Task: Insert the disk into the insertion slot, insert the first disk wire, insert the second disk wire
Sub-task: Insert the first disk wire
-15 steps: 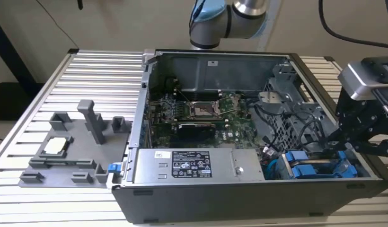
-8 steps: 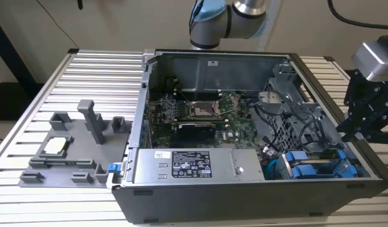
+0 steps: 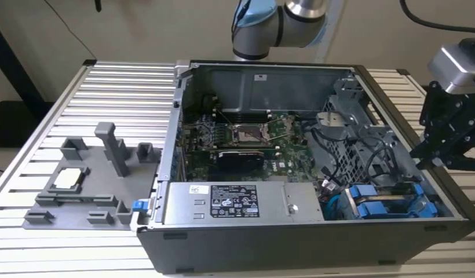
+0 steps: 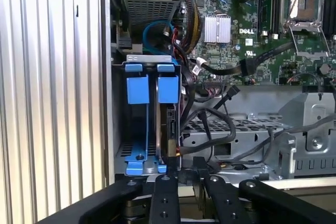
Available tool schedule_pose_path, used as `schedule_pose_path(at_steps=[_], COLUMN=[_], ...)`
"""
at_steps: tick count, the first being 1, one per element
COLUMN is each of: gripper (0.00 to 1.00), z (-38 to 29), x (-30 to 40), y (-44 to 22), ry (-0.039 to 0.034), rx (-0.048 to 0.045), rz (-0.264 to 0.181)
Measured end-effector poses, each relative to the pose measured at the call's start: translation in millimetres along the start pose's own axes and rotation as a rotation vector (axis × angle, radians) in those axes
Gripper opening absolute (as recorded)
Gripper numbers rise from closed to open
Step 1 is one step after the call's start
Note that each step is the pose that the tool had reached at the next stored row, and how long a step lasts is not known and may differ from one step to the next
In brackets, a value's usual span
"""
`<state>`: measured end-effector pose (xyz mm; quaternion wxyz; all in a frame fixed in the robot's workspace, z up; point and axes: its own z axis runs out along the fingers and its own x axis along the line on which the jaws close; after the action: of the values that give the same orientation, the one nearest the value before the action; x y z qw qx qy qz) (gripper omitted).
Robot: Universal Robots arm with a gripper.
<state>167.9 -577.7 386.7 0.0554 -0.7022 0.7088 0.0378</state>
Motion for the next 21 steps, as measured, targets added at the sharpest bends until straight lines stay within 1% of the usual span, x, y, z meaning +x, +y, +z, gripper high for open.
schedule_pose_path(at_steps=[7,11,13,14,16,19,21], gripper=[0.27,0.27,0.27,0.27,0.27,0.27,0.27], z=[3.8,5.4,6.0,5.9,5.9,5.5,5.3], x=[-27.3,-40.3,-43.7,-44.0,-44.0,-43.9,-43.9], y=[0.3,0.4,0.7,1.3,5.2,16.9,25.9], ry=[-0.0003,-0.0001,-0.0003,-0.0002,-0.0002,-0.0004,-0.0004], rx=[0.0,0.0001,0.0001,0.0002,0.0002,0.0011,0.0027], rz=[0.0,0.0,0.001,0.001,0.001,0.001,0.001])
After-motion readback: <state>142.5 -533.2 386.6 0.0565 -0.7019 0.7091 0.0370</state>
